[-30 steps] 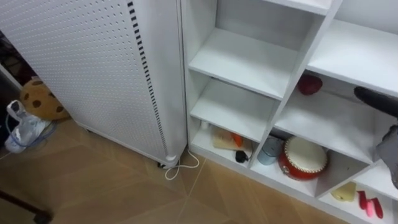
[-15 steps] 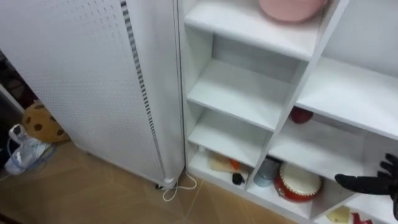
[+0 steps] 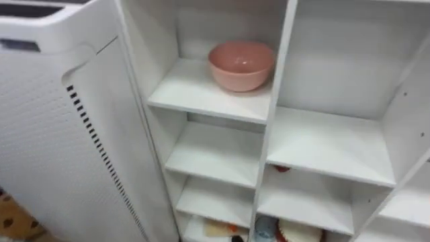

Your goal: Arrange fruit in the closet

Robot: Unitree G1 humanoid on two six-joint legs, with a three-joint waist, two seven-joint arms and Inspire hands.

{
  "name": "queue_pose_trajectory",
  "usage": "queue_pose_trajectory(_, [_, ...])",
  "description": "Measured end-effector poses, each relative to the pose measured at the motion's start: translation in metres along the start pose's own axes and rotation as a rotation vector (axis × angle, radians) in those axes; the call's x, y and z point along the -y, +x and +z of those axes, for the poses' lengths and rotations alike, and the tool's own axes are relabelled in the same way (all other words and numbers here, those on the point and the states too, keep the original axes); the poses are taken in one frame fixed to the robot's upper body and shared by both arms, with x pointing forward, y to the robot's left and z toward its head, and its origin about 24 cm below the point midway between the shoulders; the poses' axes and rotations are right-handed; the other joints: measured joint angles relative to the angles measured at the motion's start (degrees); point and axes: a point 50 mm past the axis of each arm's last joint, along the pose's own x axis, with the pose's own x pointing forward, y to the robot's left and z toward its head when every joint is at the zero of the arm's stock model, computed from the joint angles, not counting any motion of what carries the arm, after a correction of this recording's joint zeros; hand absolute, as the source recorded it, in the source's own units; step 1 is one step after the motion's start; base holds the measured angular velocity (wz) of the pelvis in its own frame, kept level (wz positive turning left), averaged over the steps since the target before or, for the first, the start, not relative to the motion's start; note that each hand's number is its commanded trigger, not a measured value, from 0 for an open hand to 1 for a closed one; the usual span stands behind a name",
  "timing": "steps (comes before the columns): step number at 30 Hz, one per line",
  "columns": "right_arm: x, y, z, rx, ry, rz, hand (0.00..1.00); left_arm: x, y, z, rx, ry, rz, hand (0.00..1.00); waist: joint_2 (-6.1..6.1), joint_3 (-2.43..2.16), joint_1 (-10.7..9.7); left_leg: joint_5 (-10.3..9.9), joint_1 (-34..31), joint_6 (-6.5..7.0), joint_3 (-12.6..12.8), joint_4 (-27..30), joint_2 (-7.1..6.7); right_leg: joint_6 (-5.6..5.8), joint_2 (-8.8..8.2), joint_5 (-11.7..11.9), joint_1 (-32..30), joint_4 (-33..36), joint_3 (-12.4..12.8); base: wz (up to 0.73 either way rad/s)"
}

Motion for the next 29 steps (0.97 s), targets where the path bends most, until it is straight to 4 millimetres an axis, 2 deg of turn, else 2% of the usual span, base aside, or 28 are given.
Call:
queue_pose_trajectory(2, [-0.013, -0.005, -0.016, -0.04, 0.058, 0.018, 0.0, 0.004, -0.002, -0.005, -0.01, -0.034, 0.015, 0.0, 0.11, -0.11, -1.3, 0.5, 3.9, -0.24, 0.2, -3.0, -0.19, 0.32, 0.62, 0.6, 3.7, -3.3, 0.0, -0.07])
queue_pose_trajectory(4, [-0.024, -0.01, -0.032, -0.087, 0.175, 0.012, 0.0, 0.015, -0.006, -0.013, -0.037, -0.045, 0.019, 0.0, -0.05, -0.01, -2.9, 0.8, 8.6, -0.51, 0.8, -6.0, -0.34, 0.89, 1.31, 1.4, 8.5, -7.1, 0.0, -0.04])
queue_pose_trajectory(6, [-0.033, -0.014, -0.04, -0.113, 0.251, 0.004, 0.0, 0.025, -0.008, -0.016, -0.048, -0.04, 0.018, 0.0, -0.13, -0.02, -3.3, 0.8, 12.1, -0.53, 1.2, -8.0, -0.6, 1.31, 1.57, 1.8, 11.6, -9.2, 0.2, -0.06])
queue_pose_trajectory(7, [-0.039, -0.015, -0.043, -0.126, 0.284, 0.006, 0.0, 0.029, -0.009, -0.017, -0.049, -0.032, 0.013, 0.0, -0.34, -0.17, -3.9, 0.8, 13.5, -0.53, 1.4, -8.8, -0.71, 1.52, 1.72, 2.0, 13.1, -10.4, 0.2, -0.09])
queue_pose_trajectory(10, [-0.048, -0.016, -0.045, -0.152, 0.341, -0.003, 0.0, 0.029, -0.009, -0.012, -0.036, -0.03, 0.03, 0.0, -0.76, -0.06, -5.0, 0.8, 16.8, -0.56, 1.5, -10.3, -0.59, 1.63, 2.54, 3.1, 16.8, -13.6, 1.2, -0.11])
queue_pose_trajectory(15, [-0.054, -0.016, -0.046, -0.168, 0.383, -0.025, 0.0, 0.029, -0.005, 0.004, 0.002, -0.05, 0.062, 0.0, -0.48, -0.07, -7.0, 0.9, 20.9, -0.75, 1.7, -13.2, -0.73, 1.99, 3.19, 4.0, 20.6, -16.5, 1.9, -0.06])
queue_pose_trajectory(19, [-0.056, -0.017, -0.049, -0.194, 0.393, -0.036, 0.0, 0.033, -0.004, 0.011, 0.008, -0.098, 0.067, 0.0, -0.1, -0.04, -7.3, 1.0, 23.8, -0.88, 3.2, -14.6, -0.73, 2.17, 3.4, 4.6, 22.5, -17.6, 3.4, -0.21])
queue_pose_trajectory(24, [-0.055, -0.016, -0.051, -0.221, 0.385, -0.037, 0.0, 0.034, -0.005, 0.006, -0.022, -0.116, 0.057, 0.0, 0.22, -0.04, -7.2, 1.0, 25.1, -0.88, 4.3, -15.1, -0.72, 2.11, 3.43, 4.7, 22.8, -17.5, 4.5, -0.14])
queue_pose_trajectory(27, [-0.056, -0.015, -0.05, -0.233, 0.382, -0.025, 0.0, 0.036, -0.005, 0.003, -0.04, -0.079, 0.041, 0.0, 0.19, -0.02, -7.2, 1.2, 25.3, -0.79, 4.5, -15.1, -0.71, 2.07, 3.42, 4.9, 23.0, -17.4, 4.7, -0.04])
queue_pose_trajectory(29, [-0.055, -0.014, -0.049, -0.237, 0.37, -0.015, 0.0, 0.036, -0.005, 0.001, -0.053, -0.077, 0.036, 0.0, -0.23, 0.19, -7.2, 1.4, 25.5, -0.75, 4.4, -15.1, -0.71, 2.03, 3.42, 5.1, 23.1, -17.3, 4.8, 0.0])
